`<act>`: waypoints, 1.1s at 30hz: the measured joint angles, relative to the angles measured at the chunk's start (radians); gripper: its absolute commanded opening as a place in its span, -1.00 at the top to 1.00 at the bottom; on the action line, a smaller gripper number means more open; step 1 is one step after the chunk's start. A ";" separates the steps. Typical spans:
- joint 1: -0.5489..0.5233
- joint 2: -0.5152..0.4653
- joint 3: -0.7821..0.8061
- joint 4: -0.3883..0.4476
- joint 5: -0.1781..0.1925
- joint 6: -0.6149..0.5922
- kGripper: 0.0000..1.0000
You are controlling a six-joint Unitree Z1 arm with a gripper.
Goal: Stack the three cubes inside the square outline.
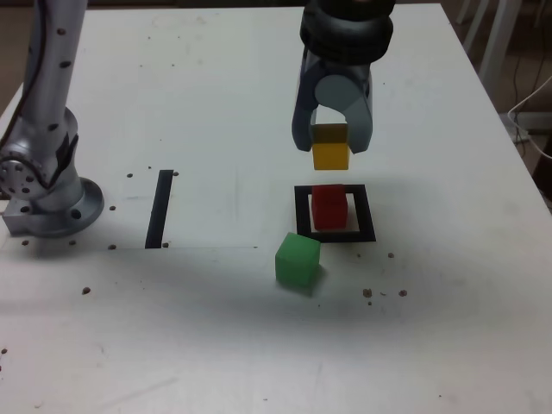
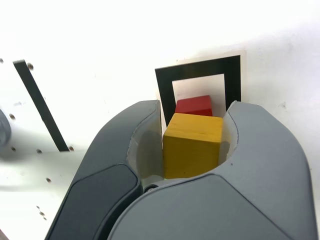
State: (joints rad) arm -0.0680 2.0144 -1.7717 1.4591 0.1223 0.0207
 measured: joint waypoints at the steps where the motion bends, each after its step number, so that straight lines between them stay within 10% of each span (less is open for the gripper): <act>1: 0.000 0.000 0.002 0.000 -0.005 -0.010 0.52; 33: -0.060 0.000 0.077 -0.006 0.031 -0.193 0.51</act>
State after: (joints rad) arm -0.1281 2.0146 -1.6951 1.4535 0.1533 -0.1726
